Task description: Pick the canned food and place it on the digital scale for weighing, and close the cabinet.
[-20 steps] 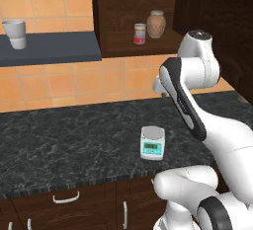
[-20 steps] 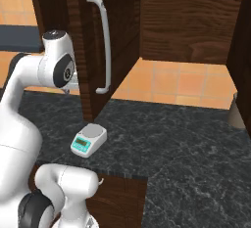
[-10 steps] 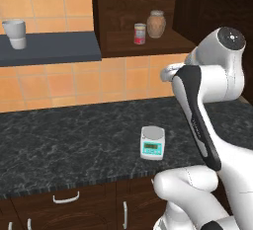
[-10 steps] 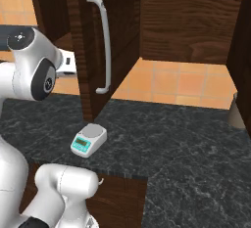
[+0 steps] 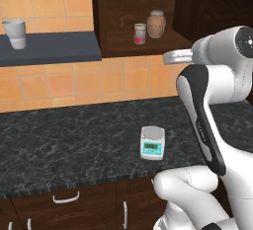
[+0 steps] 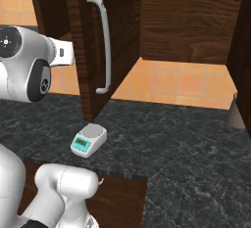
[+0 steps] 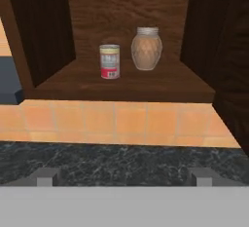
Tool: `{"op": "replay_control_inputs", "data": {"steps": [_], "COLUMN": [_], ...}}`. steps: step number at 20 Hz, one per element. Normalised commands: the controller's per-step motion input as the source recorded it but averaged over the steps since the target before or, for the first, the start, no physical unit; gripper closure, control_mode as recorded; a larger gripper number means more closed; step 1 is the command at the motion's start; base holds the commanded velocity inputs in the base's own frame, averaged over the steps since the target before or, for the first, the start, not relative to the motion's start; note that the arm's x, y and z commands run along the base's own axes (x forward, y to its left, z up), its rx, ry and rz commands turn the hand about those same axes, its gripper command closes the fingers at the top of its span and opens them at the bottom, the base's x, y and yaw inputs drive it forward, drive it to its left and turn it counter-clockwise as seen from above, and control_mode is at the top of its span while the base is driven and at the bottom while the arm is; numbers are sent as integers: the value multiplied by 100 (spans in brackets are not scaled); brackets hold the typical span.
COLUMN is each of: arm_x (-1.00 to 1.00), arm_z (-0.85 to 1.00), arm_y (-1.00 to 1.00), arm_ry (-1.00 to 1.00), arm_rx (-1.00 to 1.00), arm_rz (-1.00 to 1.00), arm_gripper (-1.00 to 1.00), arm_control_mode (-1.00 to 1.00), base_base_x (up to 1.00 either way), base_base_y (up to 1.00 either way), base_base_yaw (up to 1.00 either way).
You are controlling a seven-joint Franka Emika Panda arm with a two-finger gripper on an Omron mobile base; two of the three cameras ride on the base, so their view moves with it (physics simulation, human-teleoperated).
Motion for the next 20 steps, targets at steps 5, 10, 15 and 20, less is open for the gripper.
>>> {"op": "replay_control_inputs", "data": {"steps": [5,10,15,20], "arm_x": [8,41,38,35], "arm_z": [33,12,2,17], "arm_y": [1,4,5,5], "arm_ry": [0,0,-10,0], "arm_rx": [5,0,-1,0], "arm_rz": [0,0,1,0], "arm_gripper": [-100,-100,-100,-100], "arm_control_mode": [-100,-100,-100,-100], "base_base_x": [0,0,0,0], "base_base_y": [0,0,0,0], "base_base_yaw": [0,0,0,0]}}
